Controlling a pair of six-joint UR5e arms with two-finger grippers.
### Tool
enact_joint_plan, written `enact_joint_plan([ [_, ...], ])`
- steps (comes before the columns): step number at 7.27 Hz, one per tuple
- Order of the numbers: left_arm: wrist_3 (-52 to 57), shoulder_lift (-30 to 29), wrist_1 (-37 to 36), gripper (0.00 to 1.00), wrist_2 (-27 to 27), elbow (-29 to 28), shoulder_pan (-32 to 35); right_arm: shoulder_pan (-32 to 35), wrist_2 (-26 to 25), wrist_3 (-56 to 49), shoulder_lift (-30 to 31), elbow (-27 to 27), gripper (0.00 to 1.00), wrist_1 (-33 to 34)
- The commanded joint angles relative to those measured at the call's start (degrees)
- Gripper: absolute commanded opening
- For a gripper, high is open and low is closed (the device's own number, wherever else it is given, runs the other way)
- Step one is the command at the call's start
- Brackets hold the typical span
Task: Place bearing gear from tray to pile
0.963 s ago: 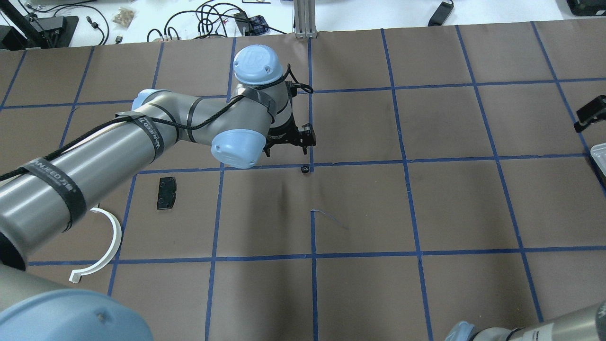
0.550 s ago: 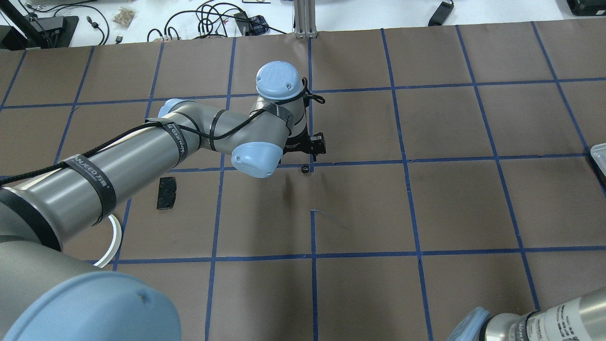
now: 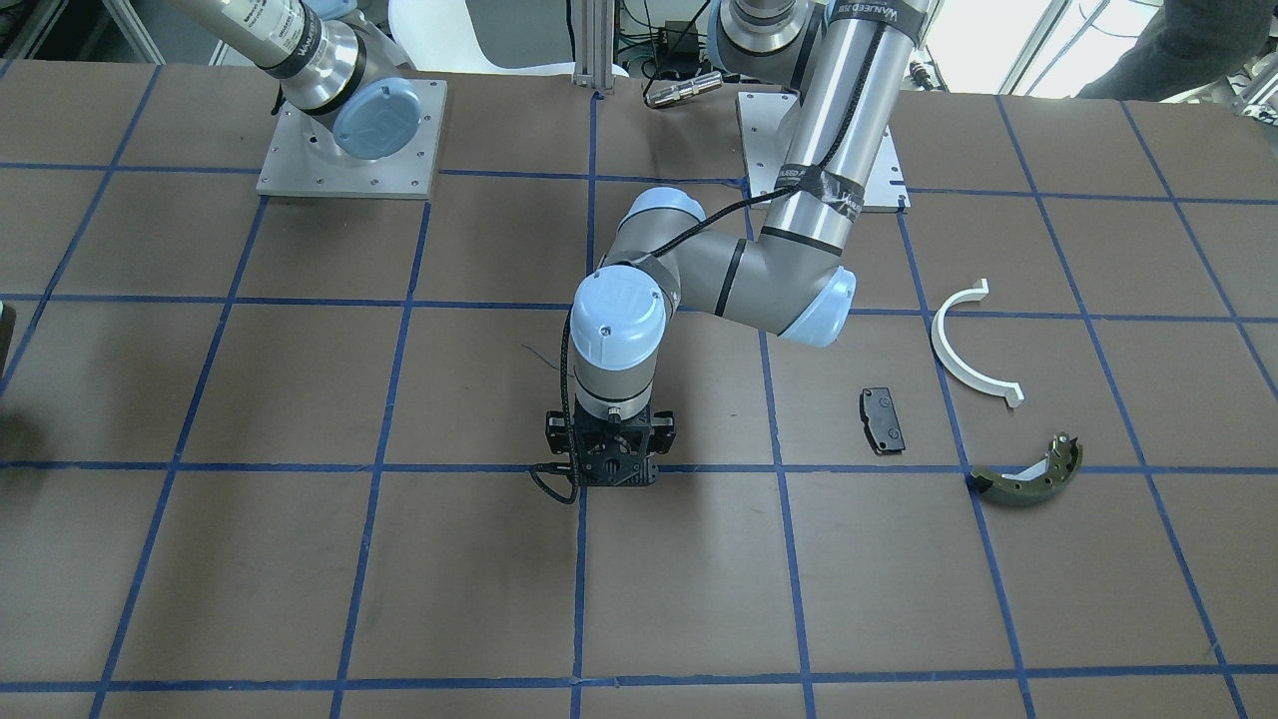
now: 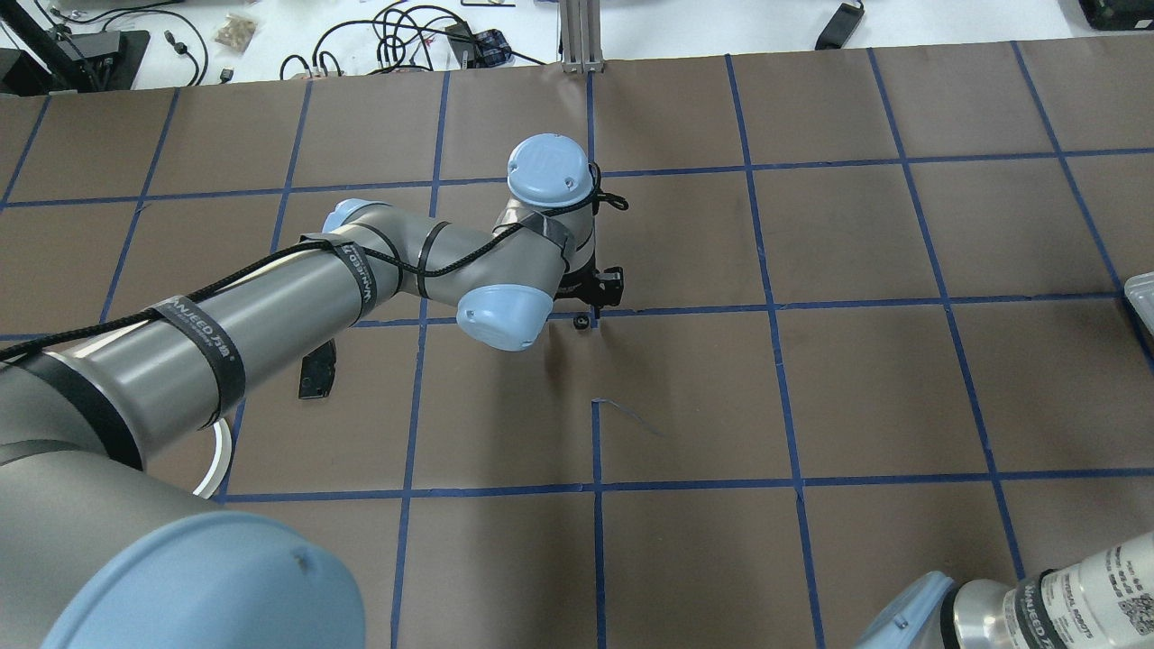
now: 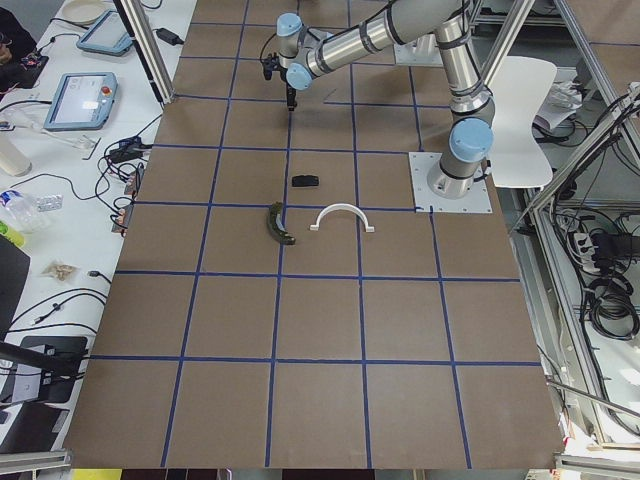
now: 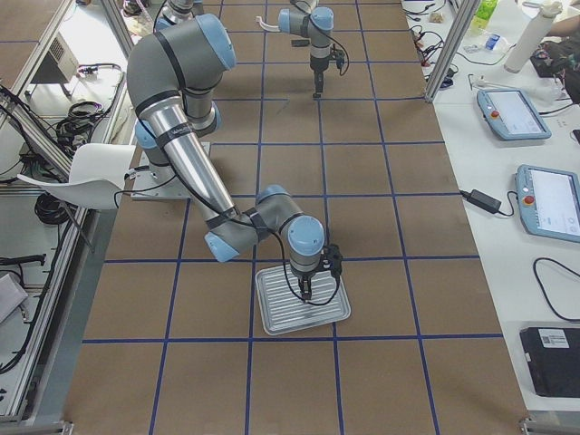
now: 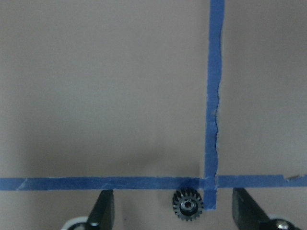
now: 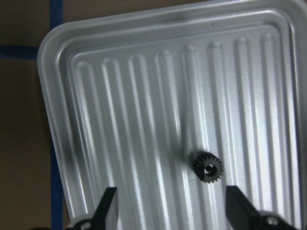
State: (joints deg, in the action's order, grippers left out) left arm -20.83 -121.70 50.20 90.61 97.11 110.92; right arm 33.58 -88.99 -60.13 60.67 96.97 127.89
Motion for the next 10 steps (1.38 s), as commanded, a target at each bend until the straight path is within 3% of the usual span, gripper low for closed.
enact_joint_plan([
  [1,-0.1,0.0,-0.1,0.75,0.4,0.2,1.0,-0.4,0.0,-0.3,-1.7,-0.2,0.70,3.1],
  [4,0.0,-0.8,-0.2,0.73,0.4,0.2,1.0,-0.4,-0.1,-0.2,-2.7,-0.4,0.67,6.0],
  [5,0.0,-1.0,-0.3,0.67,0.4,0.2,1.0,-0.4,-0.1,-0.1,-2.7,-0.4,0.66,6.1],
  [7,0.0,-0.9,-0.4,0.10,0.4,-0.2,1.0,-0.4,0.0,0.0,-4.1,-0.6,0.60,7.1],
  [8,0.0,-0.7,-0.4,0.00,0.4,-0.4,1.0,-0.4,0.0,0.0,-4.2,-0.6,0.58,7.7],
  [9,0.1,-0.3,-0.4,0.00,0.4,-0.5,1.0,-0.4,0.0,0.1,-4.2,-0.6,0.49,7.7],
  [10,0.3,0.6,-0.4,0.00,0.4,-0.6,0.6,-0.4,0.0,0.4,-4.2,-0.5,0.29,7.7],
])
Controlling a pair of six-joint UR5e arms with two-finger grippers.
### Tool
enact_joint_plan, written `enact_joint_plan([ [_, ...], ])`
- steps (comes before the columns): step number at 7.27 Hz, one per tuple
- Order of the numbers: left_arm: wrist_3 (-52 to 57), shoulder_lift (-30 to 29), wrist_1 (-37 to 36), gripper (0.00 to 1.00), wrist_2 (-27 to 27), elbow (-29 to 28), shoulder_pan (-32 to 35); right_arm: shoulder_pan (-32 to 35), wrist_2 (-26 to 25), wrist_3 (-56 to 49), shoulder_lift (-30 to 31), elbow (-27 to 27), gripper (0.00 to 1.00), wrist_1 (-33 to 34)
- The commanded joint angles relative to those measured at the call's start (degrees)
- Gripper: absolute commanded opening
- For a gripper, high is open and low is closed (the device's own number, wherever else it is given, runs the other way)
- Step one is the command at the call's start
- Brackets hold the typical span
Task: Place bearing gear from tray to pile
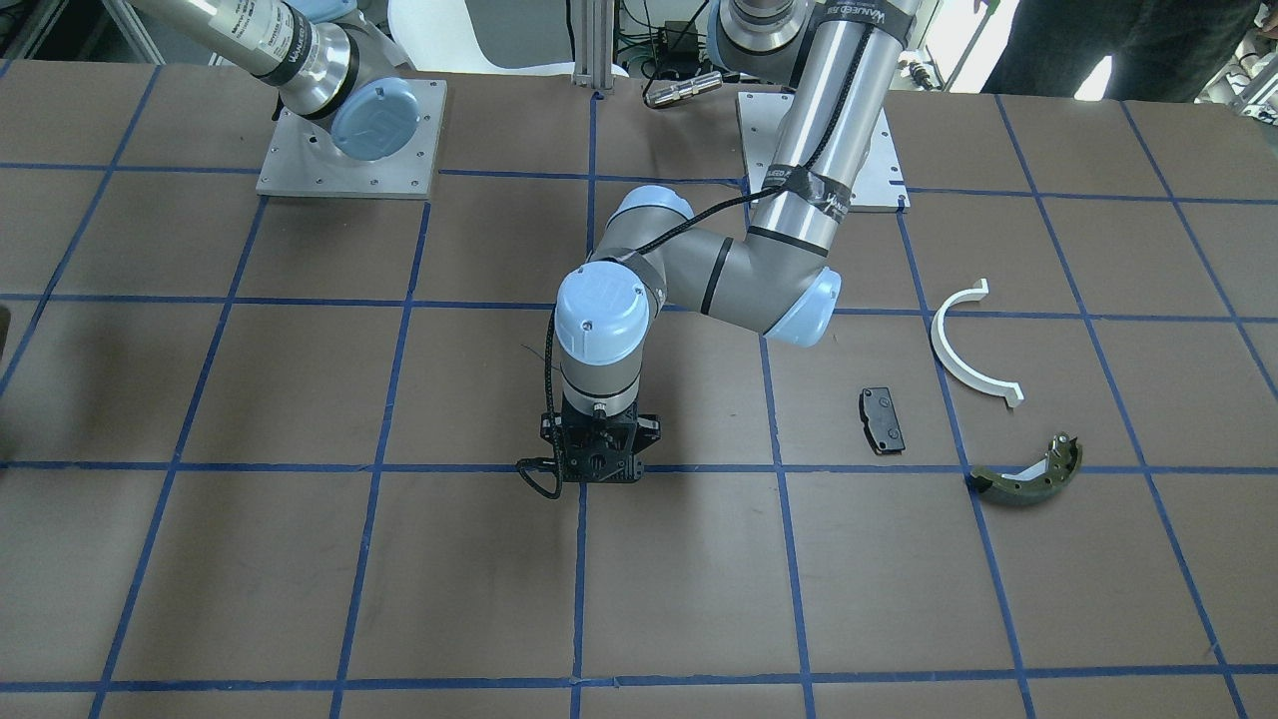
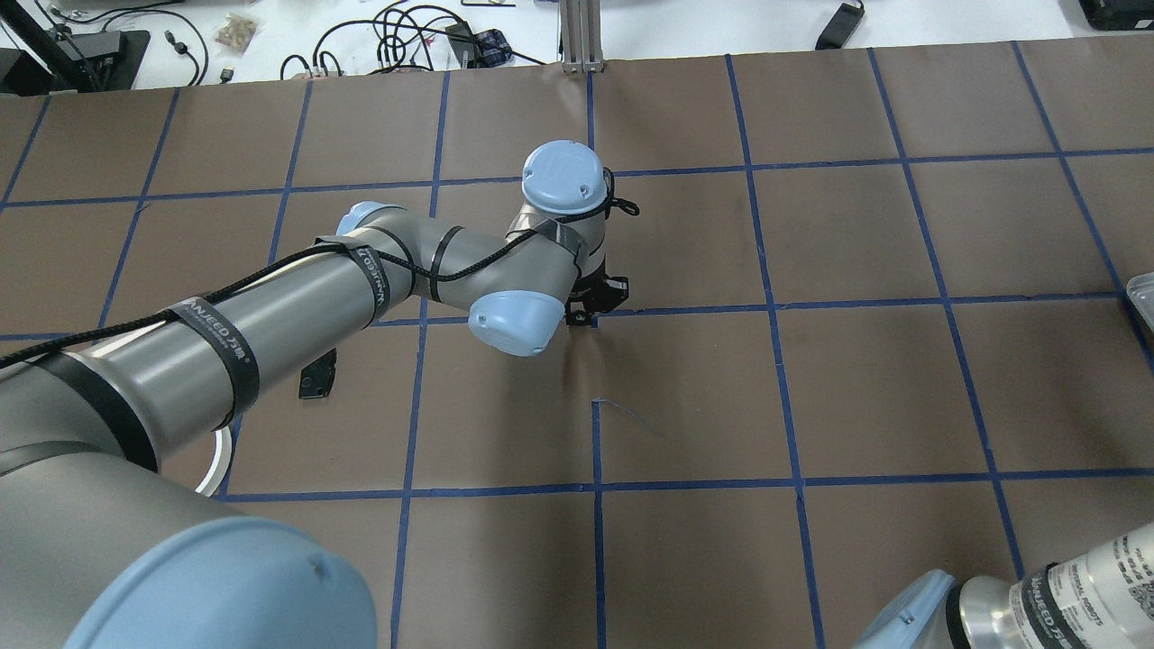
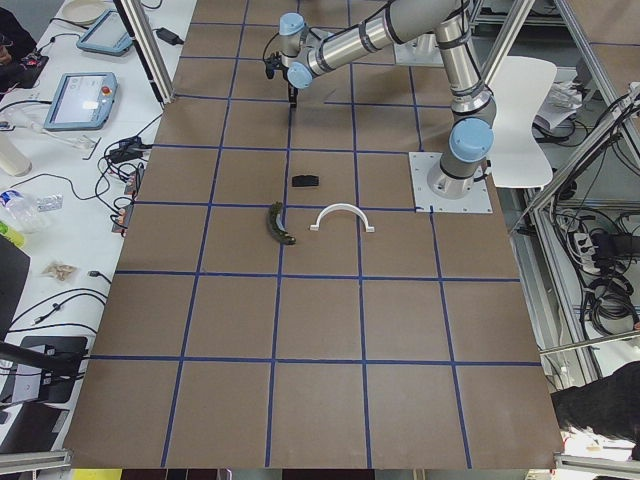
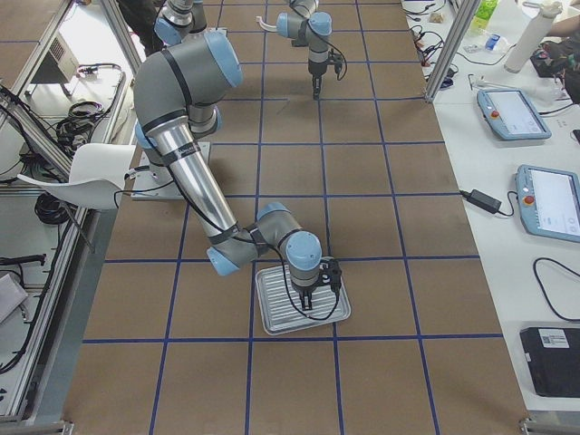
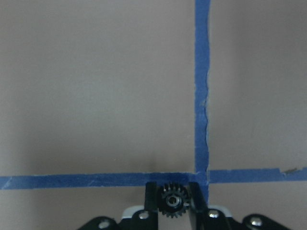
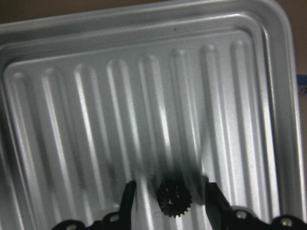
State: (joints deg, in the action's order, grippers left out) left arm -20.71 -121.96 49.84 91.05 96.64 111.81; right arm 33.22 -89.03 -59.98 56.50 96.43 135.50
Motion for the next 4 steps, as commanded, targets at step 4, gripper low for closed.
enact_joint_plan([
  [4,14.4,9.5,10.1,0.00,0.4,0.6,-12.2,0.0,-0.1,0.3,0.5,0.0,0.00,-0.5],
])
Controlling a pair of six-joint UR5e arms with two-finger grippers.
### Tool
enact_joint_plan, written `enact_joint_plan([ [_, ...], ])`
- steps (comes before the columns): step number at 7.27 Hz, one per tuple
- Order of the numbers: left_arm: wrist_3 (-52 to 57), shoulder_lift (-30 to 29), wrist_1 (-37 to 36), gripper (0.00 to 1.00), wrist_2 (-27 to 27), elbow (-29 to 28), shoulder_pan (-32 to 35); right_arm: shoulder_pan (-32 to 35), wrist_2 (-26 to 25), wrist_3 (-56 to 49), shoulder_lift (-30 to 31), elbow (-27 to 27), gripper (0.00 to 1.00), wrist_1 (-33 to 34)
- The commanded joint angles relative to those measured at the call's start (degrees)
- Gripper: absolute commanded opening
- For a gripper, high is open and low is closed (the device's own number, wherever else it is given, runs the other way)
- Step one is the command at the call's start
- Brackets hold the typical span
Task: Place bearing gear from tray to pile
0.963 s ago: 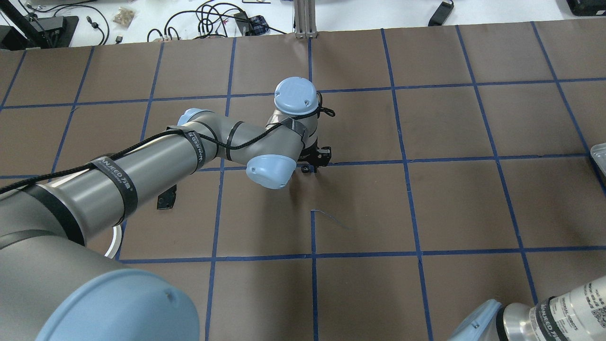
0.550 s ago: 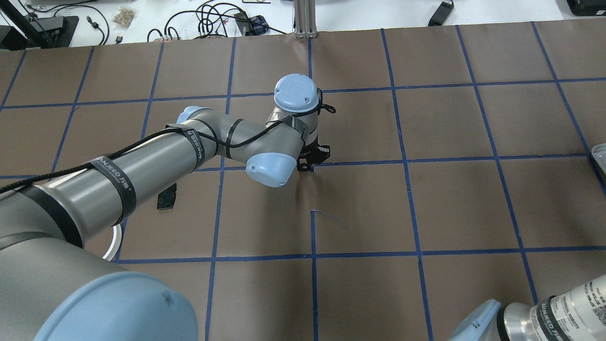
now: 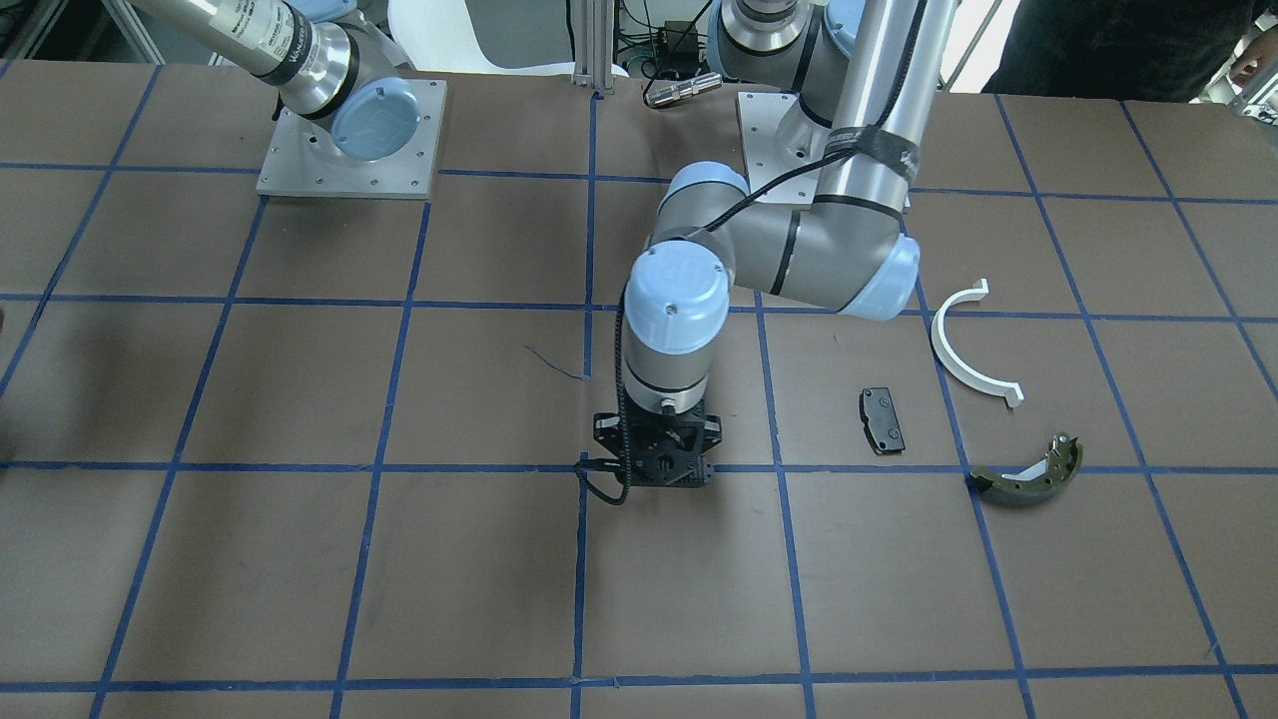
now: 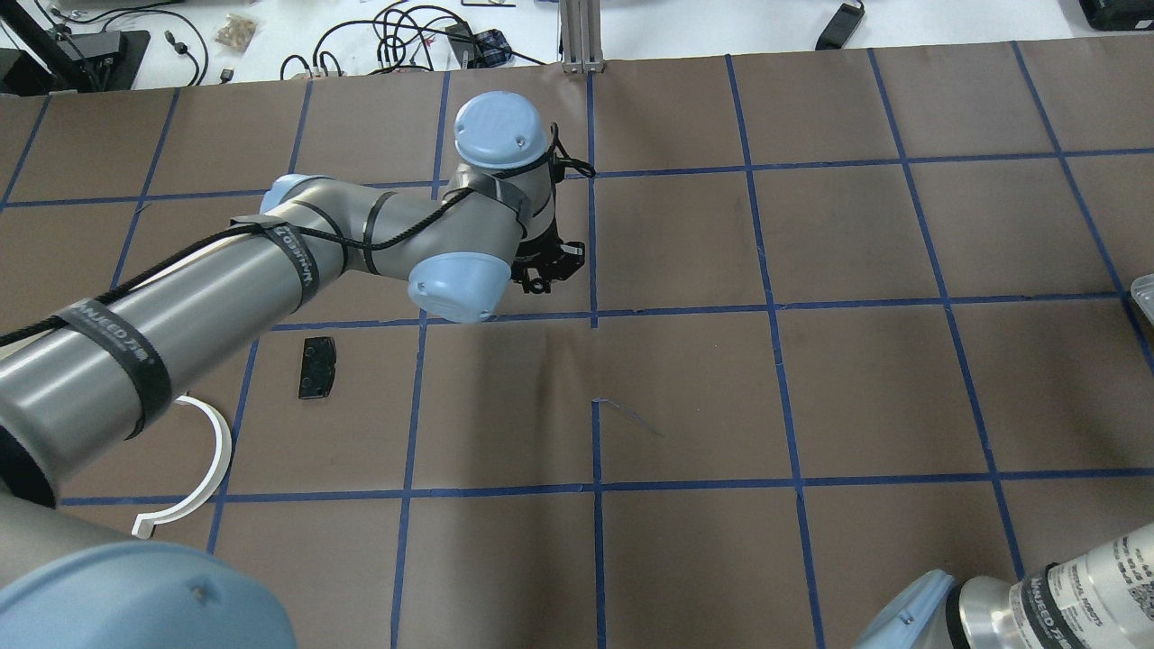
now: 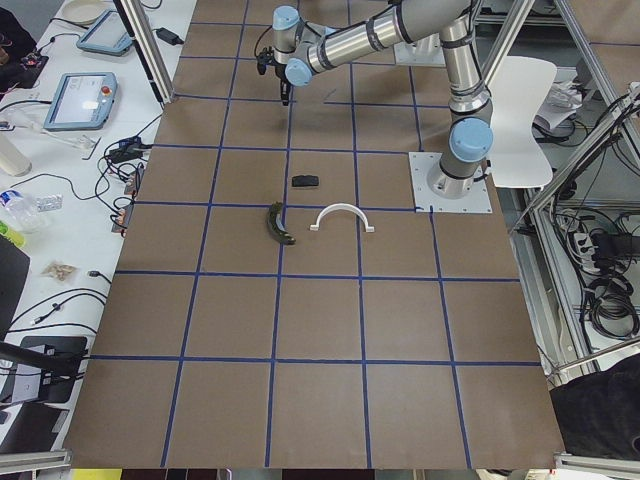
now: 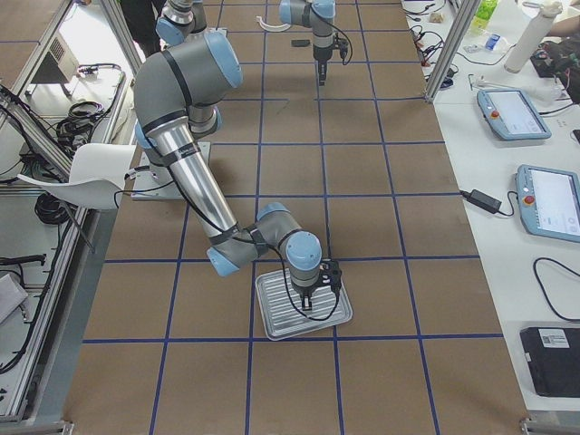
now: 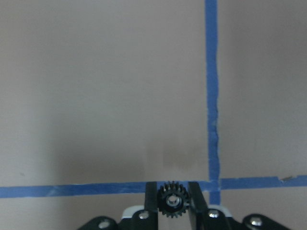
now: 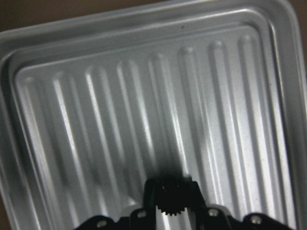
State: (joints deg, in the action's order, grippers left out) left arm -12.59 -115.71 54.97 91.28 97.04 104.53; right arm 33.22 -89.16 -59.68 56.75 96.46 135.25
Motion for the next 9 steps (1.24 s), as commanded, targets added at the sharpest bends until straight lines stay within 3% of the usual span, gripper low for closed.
enact_joint_plan([
  [1,10.7,5.6,8.0,0.00,0.3,0.2,-10.1,0.0,-0.1,0.0,1.2,0.0,0.00,-0.8],
  [3,26.4,7.9,12.8,0.00,2.0,2.5,-21.2,0.8,0.9,2.1,7.6,0.4,0.00,-10.7],
  [4,30.9,9.5,12.3,0.00,5.5,5.4,-23.8,2.4,1.2,4.6,9.4,0.8,0.00,-13.8],
  [6,44.7,9.6,3.7,0.00,6.2,12.5,-32.6,9.4,1.1,10.9,10.4,0.8,0.00,-14.9],
  [9,45.1,10.1,-0.5,0.00,3.1,18.0,-35.5,23.6,1.1,30.7,17.0,0.9,0.00,-23.2],
])
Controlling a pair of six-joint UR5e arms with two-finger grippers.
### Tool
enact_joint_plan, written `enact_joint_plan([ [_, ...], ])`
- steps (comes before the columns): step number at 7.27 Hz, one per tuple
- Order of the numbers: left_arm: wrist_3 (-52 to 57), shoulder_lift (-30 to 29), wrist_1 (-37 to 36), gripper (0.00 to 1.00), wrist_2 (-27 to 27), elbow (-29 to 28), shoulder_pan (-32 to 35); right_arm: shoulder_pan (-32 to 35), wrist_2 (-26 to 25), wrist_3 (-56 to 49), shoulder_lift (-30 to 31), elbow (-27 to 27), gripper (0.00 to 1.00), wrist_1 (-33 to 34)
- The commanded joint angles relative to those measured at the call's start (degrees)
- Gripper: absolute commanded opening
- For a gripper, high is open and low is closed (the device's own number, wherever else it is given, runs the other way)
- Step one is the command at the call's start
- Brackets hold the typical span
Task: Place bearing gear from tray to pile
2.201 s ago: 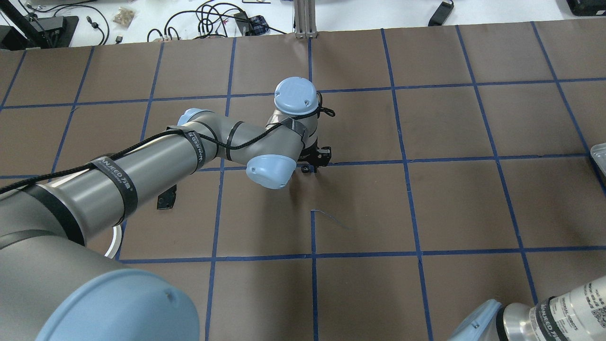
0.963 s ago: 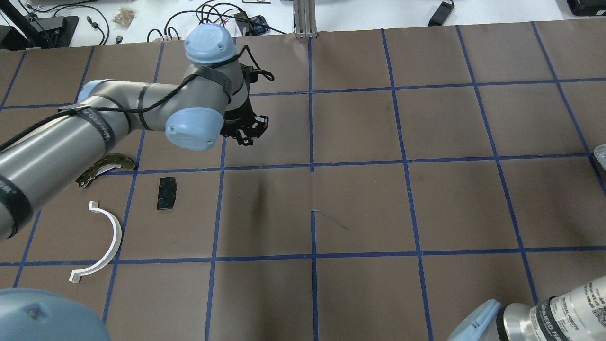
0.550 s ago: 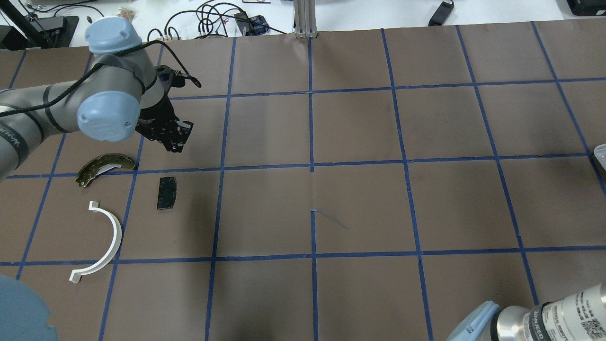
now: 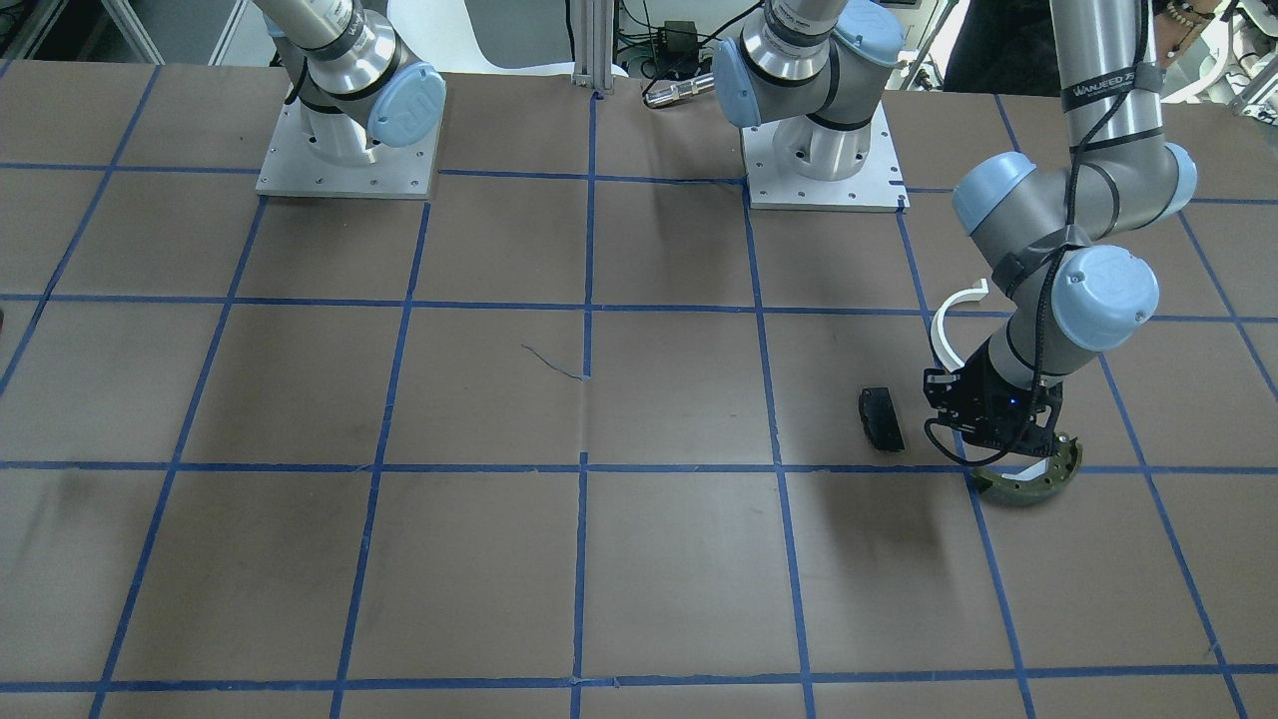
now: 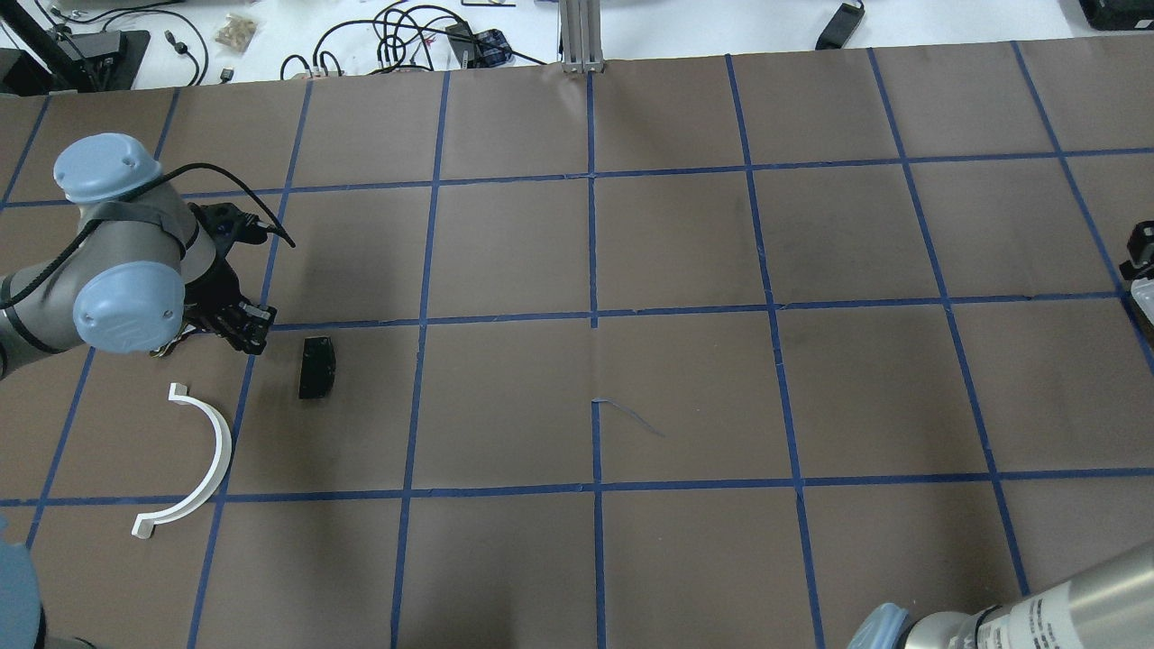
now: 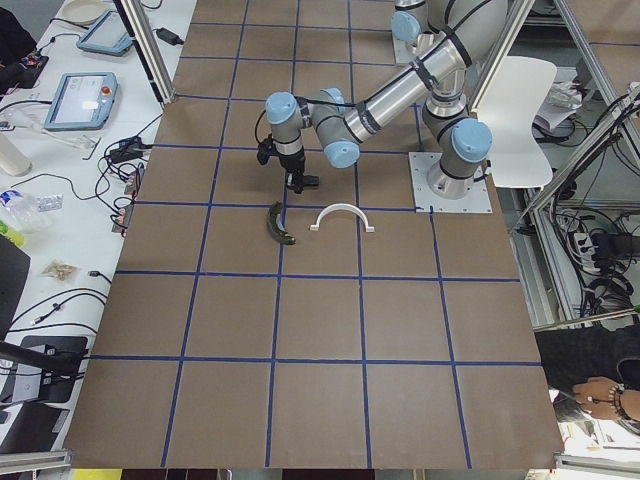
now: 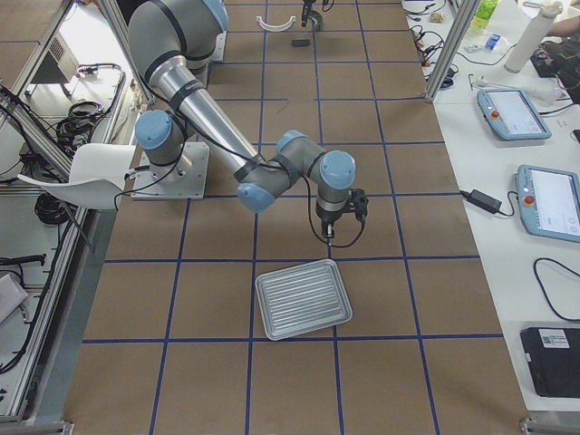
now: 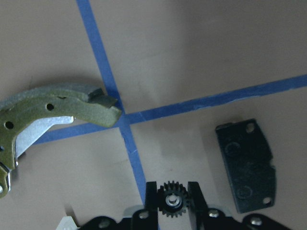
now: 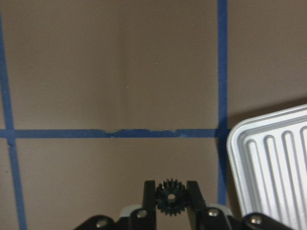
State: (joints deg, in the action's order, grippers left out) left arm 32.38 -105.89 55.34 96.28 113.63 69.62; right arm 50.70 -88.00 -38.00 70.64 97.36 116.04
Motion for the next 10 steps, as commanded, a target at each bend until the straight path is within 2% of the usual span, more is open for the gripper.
enact_joint_plan([
  [1,0.3,0.0,-0.2,0.00,-3.2,1.9,-1.6,11.4,-0.1,16.8,4.8,0.0,0.00,-5.7],
  [4,0.4,-1.2,-0.1,0.00,-3.0,2.4,-2.2,26.4,0.3,37.3,5.0,-0.1,0.00,-5.4],
  [5,0.5,-1.0,0.4,0.78,-3.0,2.3,-2.2,33.0,1.7,46.7,4.3,-0.4,0.00,-4.9],
  [6,0.1,-1.1,1.0,1.00,-3.2,2.2,-2.1,38.3,2.2,54.7,3.3,-0.7,0.00,-2.2],
  [9,-2.1,-0.1,2.6,1.00,-3.4,-1.2,-0.8,50.9,2.3,70.3,-3.5,-0.9,0.00,9.1],
  [10,-2.7,0.5,6.3,1.00,-3.5,-3.8,-0.5,54.3,2.3,73.2,-5.8,-1.1,0.00,11.4],
])
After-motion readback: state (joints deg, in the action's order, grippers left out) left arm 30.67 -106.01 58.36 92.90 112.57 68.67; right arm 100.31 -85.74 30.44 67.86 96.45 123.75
